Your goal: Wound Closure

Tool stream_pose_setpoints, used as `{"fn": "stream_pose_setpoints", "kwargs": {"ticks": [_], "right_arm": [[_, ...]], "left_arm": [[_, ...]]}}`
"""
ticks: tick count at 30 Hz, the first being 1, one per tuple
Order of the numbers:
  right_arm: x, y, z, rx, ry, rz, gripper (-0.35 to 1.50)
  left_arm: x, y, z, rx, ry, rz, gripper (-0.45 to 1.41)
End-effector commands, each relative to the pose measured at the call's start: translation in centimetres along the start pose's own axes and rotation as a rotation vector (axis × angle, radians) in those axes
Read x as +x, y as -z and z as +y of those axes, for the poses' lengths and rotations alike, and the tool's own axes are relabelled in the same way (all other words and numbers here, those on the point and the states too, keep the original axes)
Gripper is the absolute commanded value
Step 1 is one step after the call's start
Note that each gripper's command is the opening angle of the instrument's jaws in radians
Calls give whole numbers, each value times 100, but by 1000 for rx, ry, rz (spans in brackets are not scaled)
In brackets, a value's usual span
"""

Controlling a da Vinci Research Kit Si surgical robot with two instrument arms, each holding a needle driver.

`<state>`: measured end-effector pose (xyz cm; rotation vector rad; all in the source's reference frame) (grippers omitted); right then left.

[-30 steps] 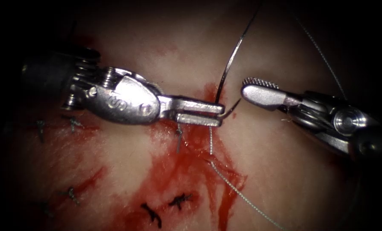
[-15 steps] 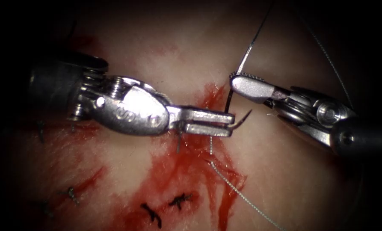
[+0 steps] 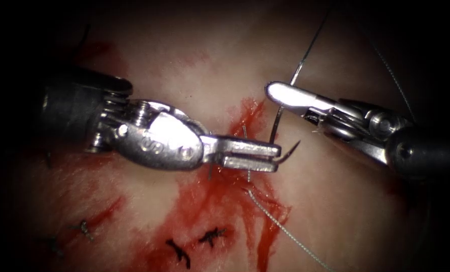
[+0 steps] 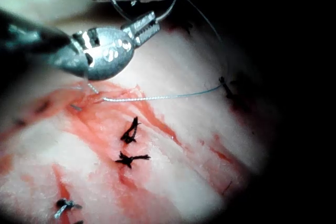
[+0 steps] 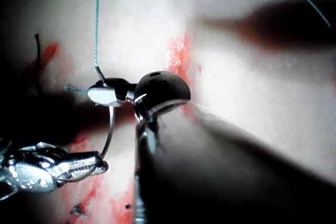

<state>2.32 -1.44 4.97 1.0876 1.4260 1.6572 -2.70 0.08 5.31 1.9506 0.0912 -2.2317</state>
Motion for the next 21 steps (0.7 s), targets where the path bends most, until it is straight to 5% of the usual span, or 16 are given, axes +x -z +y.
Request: {"fn": "stream_pose_setpoints", "kwargs": {"ticks": [1, 3, 4, 6, 7, 9, 13, 18, 21], "right_arm": [[-1, -7, 2, 30, -2, 4, -35], [-1, -6, 2, 66, -2, 26, -35], [-2, -6, 1, 72, 3, 39, -35], [-3, -1, 1, 62, 50, 54, -35], [-4, 1, 2, 47, 80, 55, -35], [-3, 7, 3, 12, 140, 40, -35], [6, 12, -1, 34, 561, 11, -35], [15, 19, 2, 87, 717, 51, -35], [12, 23, 12, 108, 1010, 73, -35]], "left_arm": [[-5, -7, 0, -2, 25, -3, -45], [-6, -9, 1, -1, 71, -5, -28], [-6, -11, 1, 1, 142, -9, 16], [-6, -13, -2, 15, 268, -20, 46], [-6, -14, -6, 37, 299, -31, 83], [-6, -12, -12, 70, 367, -42, 111], [-4, 10, -33, 135, 458, -64, 122], [-15, 46, -52, 239, 642, -106, 120], [-38, 57, -51, 276, 681, -177, 127]]}}
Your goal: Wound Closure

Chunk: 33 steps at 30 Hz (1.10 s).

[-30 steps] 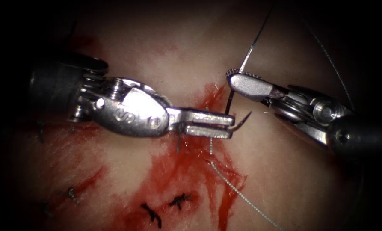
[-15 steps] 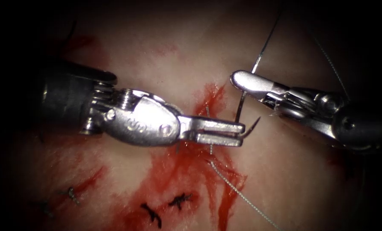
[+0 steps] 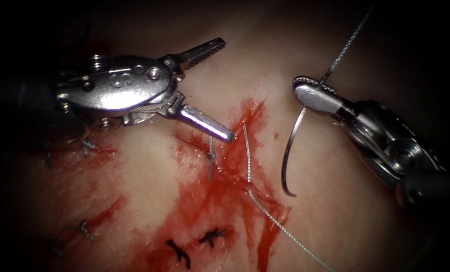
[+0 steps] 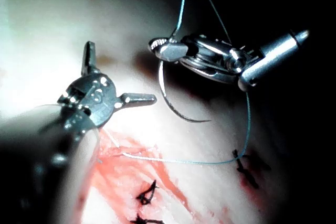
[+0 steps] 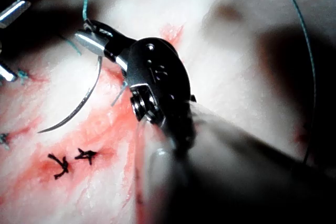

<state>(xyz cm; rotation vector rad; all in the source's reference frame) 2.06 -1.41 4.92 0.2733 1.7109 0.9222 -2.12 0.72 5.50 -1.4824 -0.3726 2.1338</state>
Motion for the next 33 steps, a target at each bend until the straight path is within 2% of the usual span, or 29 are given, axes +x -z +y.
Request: {"fn": "stream_pose_setpoints", "kwargs": {"ticks": [1, 2, 3, 4, 5, 8, 10, 11, 12, 15, 16, 18, 22, 27, 33], "right_arm": [[-22, 4, 12, -4, 255, 6, -35], [-34, 4, 13, -62, 416, 21, -35], [-43, 4, 13, -95, 454, 30, -35], [-48, 4, 13, -113, 466, 30, -35], [-51, 4, 13, -119, 524, 15, -35], [-56, 4, 14, -185, 738, -56, -35], [-56, 3, 14, -172, 837, -69, -35], [-55, 2, 15, -156, 843, -69, -35], [-54, 0, 15, -151, 871, -71, -35], [-54, 1, 16, -152, 871, -71, -35], [-54, 0, 16, -136, 870, -70, -35], [-52, 0, 17, -99, 867, -68, -35], [-47, 0, 18, -26, 862, -65, -35], [-30, -5, 14, 67, 812, -31, -35], [-20, -6, 11, 128, 771, -10, -35]], "left_arm": [[-12, -8, -5, -13, -1, -21, 133], [-26, -10, -14, -43, -17, -57, 111], [-32, -11, -17, -49, -25, -69, 78], [-41, -10, -17, -96, 6, -89, 10], [-48, -8, -15, -122, 57, -106, -40], [-72, -10, -4, -149, 59, -136, -45], [-84, -16, 4, -227, 93, -155, -45], [-92, -22, 10, -314, 116, -177, -45], [-103, -34, 21, -380, 223, -228, -45], [-118, -57, 36, -423, 294, -284, -45], [-128, -73, 42, -483, 325, -334, -45], [-140, -87, 46, -510, 375, -385, -45], [-166, -109, 44, -547, 374, -459, -45], [-176, -132, 20, -570, 434, -576, -45], [-176, -130, -7, -533, 458, -624, -45]]}}
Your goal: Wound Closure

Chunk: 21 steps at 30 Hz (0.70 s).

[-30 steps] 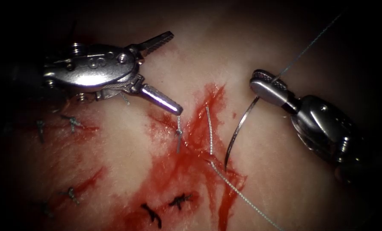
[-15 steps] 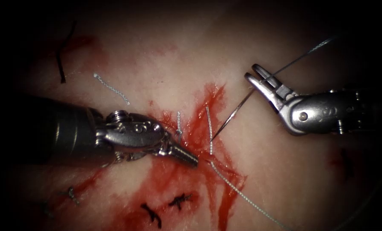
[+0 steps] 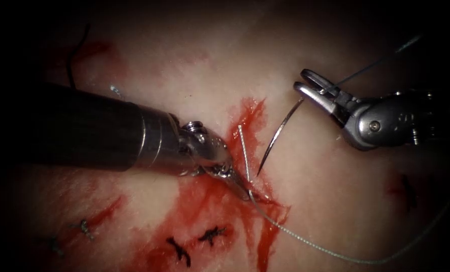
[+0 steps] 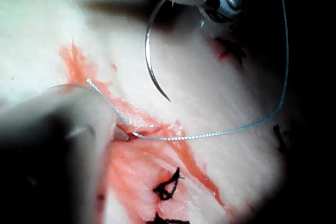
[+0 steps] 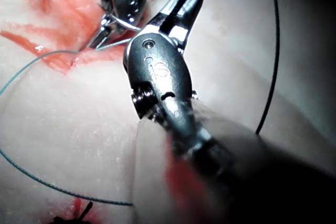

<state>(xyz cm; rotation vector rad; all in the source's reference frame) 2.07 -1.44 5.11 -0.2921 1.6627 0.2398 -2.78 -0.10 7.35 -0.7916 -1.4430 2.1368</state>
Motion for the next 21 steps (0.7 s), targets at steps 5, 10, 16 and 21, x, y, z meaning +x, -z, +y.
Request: {"fn": "stream_pose_setpoints", "kwargs": {"ticks": [5, 10, 16, 21], "right_arm": [[-4, -8, -5, 35, -38, 19, -35], [0, -14, -9, 70, -49, 36, -35], [1, -22, -14, 101, -77, 63, -35], [-6, -29, -11, 118, -65, 72, -35]], "left_arm": [[1, 4, -17, 49, -15, -54, -45], [-2, 1, -20, 98, -22, -142, -45], [-9, -15, -21, 41, 26, -293, -45], [-2, -23, -20, -44, 152, -374, -45]]}}
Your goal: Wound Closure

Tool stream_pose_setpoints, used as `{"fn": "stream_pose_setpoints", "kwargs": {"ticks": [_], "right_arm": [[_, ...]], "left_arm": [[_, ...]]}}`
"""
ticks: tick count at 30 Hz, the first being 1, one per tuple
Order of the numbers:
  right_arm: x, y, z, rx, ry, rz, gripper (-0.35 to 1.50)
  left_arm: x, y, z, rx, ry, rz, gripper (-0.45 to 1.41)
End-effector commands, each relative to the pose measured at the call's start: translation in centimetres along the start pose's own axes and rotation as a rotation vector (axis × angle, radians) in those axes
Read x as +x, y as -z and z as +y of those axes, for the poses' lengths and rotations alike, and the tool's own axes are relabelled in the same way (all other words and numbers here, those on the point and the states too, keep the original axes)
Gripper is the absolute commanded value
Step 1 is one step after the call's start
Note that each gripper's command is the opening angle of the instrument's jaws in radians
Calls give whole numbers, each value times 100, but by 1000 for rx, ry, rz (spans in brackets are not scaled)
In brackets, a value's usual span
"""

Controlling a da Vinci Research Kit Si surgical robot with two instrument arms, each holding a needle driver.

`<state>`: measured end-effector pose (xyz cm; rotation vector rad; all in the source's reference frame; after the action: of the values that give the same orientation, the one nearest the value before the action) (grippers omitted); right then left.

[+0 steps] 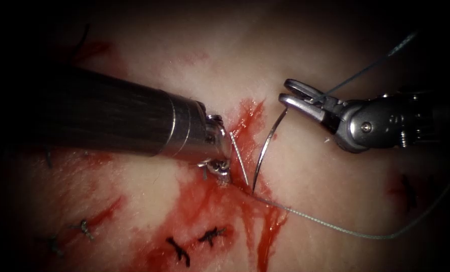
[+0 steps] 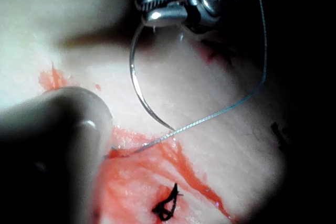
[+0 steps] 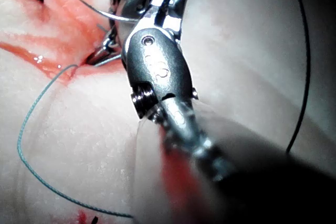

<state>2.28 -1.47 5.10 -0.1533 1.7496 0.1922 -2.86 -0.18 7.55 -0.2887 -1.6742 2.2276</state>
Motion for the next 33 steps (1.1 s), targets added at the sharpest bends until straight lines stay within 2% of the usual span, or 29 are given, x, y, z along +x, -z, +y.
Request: {"fn": "stream_pose_setpoints", "kwargs": {"ticks": [1, 5, 11, 16, 24, 33], "right_arm": [[-9, -11, 0, 4, 36, 4, -35], [-21, -7, -1, 48, 82, -54, -35], [-42, 1, -1, 83, 115, -104, -35], [-49, 6, -1, 90, 121, -128, -35], [-61, 7, -4, 88, 138, -143, -35], [-69, -4, -13, 91, 165, -147, -35]], "left_arm": [[7, -4, -5, -32, 6, 5, -45], [20, 3, -8, -180, 34, 21, -45], [23, 16, -3, -281, 41, 24, -45], [14, 24, 5, -302, 40, -3, -45], [2, 19, 16, -309, 36, -34, -45], [7, 22, 21, -313, 34, -29, -45]]}}
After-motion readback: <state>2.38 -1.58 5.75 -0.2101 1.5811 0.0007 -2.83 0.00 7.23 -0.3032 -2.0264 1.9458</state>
